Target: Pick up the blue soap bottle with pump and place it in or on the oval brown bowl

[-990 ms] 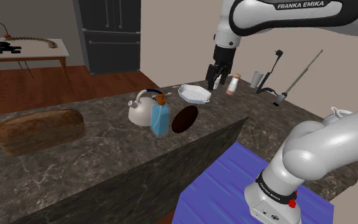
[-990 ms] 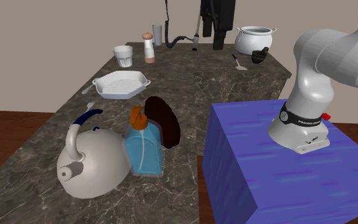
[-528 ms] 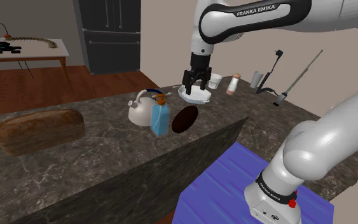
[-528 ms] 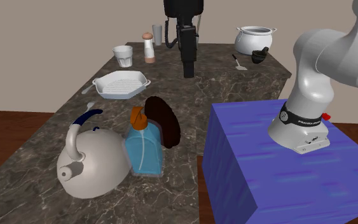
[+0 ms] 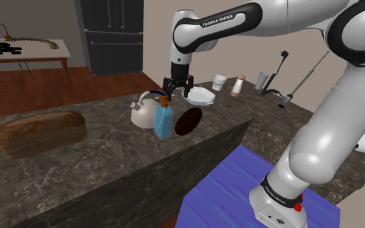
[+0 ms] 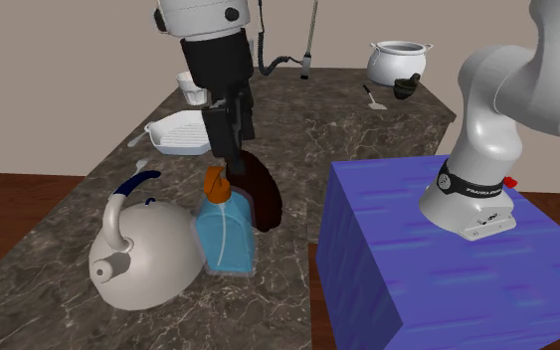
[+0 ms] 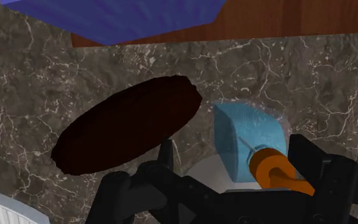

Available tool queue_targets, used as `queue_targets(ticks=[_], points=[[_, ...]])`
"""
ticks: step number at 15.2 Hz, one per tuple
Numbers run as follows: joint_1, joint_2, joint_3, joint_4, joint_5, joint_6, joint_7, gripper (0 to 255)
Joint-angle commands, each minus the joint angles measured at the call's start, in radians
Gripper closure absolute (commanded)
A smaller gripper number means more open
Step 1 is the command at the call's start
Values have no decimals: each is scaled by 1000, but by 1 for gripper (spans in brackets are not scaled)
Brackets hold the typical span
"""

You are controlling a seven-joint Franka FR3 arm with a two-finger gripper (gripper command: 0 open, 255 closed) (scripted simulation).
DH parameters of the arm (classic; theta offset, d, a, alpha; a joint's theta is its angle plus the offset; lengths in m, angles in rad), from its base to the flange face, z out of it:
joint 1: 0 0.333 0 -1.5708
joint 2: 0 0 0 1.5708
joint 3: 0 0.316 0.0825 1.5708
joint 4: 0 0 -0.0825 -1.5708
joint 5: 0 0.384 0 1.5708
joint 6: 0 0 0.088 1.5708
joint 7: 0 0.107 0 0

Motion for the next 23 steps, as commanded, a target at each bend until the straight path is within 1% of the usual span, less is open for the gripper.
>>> queue_targets(ticks=[1,6,14,22,23], points=[[4,87,4,69,8,10,31,0],[18,290,9,257,27,8,101,0],[23,313,11,184,28,104,100,0],[23,313,11,184,28,103,100,0],[23,313,11,184,28,103,100,255]])
